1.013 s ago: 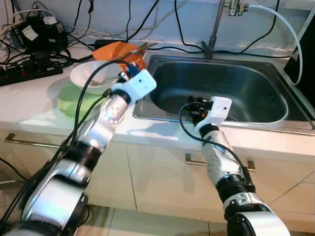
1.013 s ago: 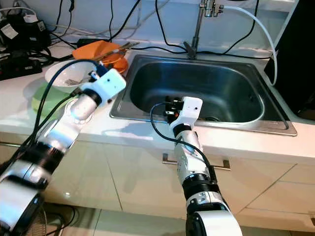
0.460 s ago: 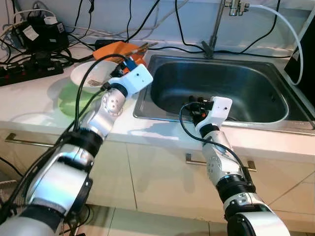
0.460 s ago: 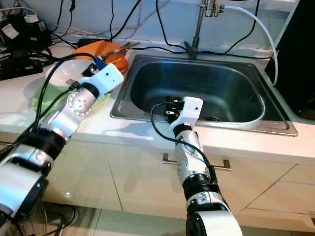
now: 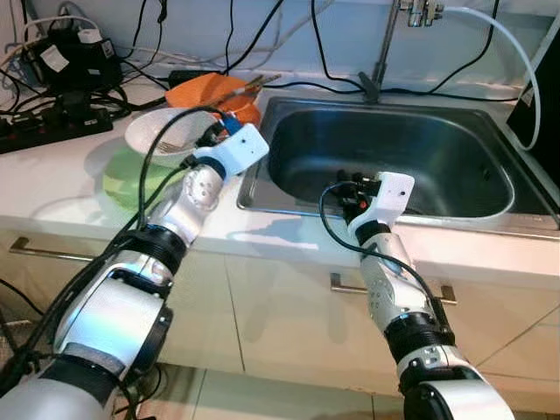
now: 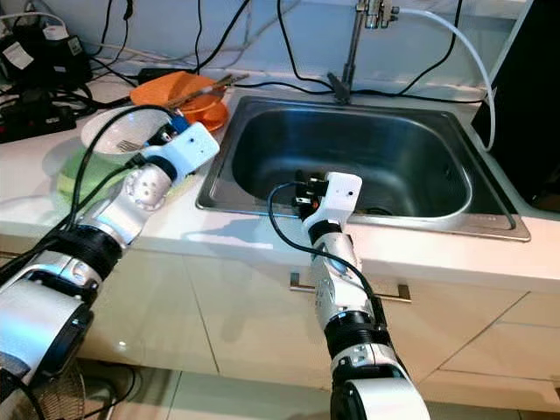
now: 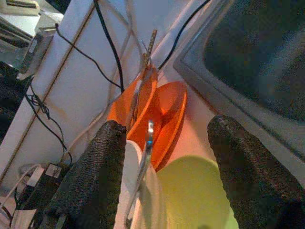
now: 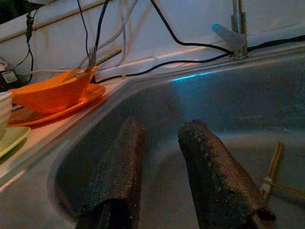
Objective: Kitchen organization
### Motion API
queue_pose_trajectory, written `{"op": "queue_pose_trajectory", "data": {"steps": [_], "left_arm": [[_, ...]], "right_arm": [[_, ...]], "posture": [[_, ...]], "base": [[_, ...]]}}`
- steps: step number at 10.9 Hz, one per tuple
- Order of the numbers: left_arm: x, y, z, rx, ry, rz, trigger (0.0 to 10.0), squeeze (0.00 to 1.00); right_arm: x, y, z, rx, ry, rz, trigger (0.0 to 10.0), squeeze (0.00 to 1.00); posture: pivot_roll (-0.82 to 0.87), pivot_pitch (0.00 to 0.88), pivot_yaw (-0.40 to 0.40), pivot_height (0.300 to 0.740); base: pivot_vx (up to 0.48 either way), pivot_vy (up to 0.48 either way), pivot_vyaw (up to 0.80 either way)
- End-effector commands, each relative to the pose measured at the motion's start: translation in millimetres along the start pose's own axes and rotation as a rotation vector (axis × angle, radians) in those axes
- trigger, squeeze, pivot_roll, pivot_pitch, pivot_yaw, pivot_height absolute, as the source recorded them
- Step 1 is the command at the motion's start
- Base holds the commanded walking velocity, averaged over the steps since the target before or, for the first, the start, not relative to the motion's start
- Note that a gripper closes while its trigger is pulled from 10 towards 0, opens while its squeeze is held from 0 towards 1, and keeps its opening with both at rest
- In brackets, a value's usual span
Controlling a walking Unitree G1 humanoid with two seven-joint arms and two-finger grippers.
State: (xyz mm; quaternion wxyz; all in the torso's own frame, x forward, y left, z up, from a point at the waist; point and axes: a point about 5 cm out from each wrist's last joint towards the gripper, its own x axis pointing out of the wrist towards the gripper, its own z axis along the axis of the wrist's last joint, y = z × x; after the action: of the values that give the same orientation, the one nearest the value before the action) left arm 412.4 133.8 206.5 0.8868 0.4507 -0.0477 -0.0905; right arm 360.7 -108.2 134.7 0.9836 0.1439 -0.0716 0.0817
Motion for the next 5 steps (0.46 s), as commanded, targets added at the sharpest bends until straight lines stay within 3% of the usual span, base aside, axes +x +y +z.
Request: {"op": "queue_pose_trajectory", "data": {"steps": [1, 2, 3, 4, 5], "left_arm": [[3.8, 5.9, 9.5, 0.021, -0.026, 0.027, 10.0, 0.00], [4.2, 6.1, 9.9, 0.024, -0.026, 0.031, 10.0, 0.00], [5.0, 7.0, 9.3, 0.043, -0.008, 0.045, 6.2, 0.00], [5.1, 9.4, 7.8, 0.050, 0.005, 0.071, 0.0, 0.00], [5.3, 10.9, 8.0, 0.048, 0.002, 0.086, 0.0, 0.00]], "right_arm": [[-10.9, -6.9, -16.2, 0.000, 0.065, -0.030, 10.0, 0.00], [-12.1, -7.3, -16.8, 0.000, 0.066, -0.032, 10.0, 0.00], [-15.0, -8.1, -18.7, 0.000, 0.071, -0.037, 10.0, 0.00], [-16.7, -8.2, -19.9, 0.001, 0.075, -0.040, 10.0, 0.00], [-18.1, -8.1, -20.7, 0.003, 0.078, -0.041, 10.0, 0.00]], "posture": [[0.12, 0.047, 0.044, 0.740], [0.11, 0.051, 0.045, 0.740], [0.11, 0.060, 0.046, 0.740], [0.11, 0.063, 0.046, 0.740], [0.11, 0.063, 0.045, 0.740]], "base": [[0.000, 0.000, 0.00], [0.000, 0.000, 0.00], [0.000, 0.000, 0.00], [0.000, 0.000, 0.00], [0.000, 0.000, 0.00]]}}
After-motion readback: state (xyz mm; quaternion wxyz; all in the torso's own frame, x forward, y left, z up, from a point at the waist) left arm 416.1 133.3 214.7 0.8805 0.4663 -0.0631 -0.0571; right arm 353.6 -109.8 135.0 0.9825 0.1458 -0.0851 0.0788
